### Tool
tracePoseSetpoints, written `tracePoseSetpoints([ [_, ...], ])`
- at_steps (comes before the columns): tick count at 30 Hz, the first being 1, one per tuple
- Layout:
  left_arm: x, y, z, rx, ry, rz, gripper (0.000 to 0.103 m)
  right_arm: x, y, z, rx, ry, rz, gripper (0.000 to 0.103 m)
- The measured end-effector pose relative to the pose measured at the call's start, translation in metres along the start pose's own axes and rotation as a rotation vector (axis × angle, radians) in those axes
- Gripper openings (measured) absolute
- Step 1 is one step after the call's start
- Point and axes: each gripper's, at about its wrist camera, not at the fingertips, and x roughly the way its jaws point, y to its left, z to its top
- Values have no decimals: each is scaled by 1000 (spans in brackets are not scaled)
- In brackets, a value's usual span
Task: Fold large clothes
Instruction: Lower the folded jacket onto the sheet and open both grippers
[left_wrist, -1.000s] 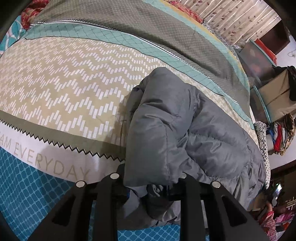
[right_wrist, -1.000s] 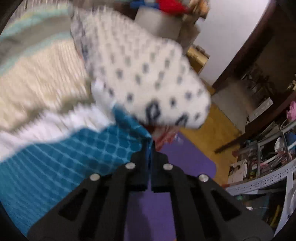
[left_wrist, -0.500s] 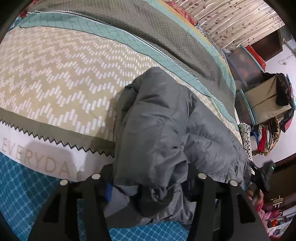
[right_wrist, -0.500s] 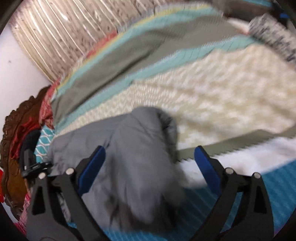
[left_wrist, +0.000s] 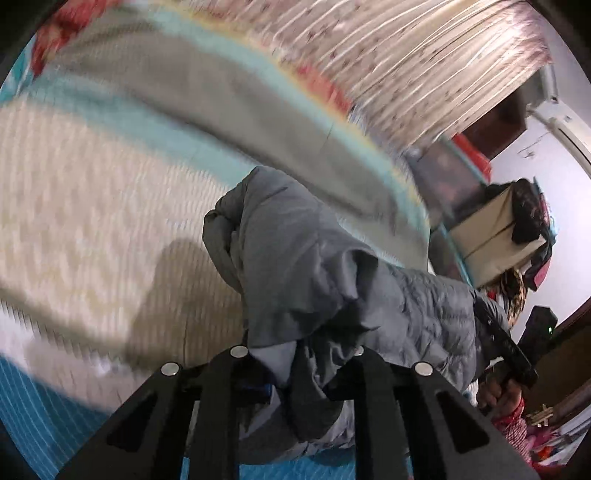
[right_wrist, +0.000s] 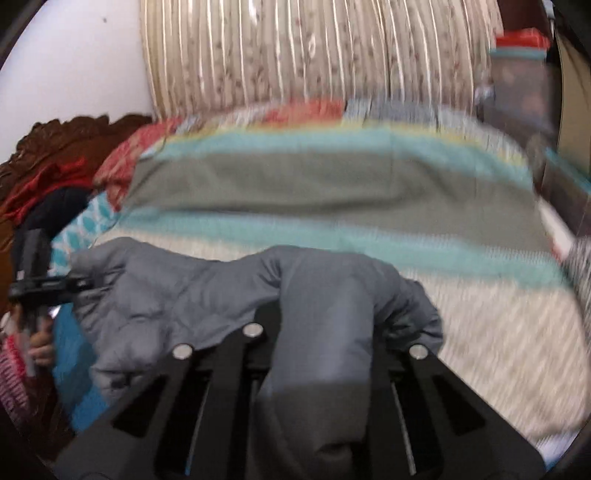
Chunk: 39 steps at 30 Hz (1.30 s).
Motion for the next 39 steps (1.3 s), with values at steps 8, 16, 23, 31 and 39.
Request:
tracePoseSetpoints([
  [8, 83, 17, 46, 18, 41, 255, 52, 134, -42, 24, 46, 91, -98, 14],
  [16, 139, 52, 33, 43, 139, 498, 74, 232, -103, -42, 314, 291, -61, 56],
  [23, 71, 37, 37, 53, 35, 494, 78, 148, -103, -29, 326, 123, -160, 70],
  [31, 6, 20, -17, 26, -29, 552, 80, 54, -38, -79, 295, 100, -159, 72],
  [39, 22, -22, -127, 146, 109, 508, 80, 54, 24, -160, 274, 252, -59, 76],
])
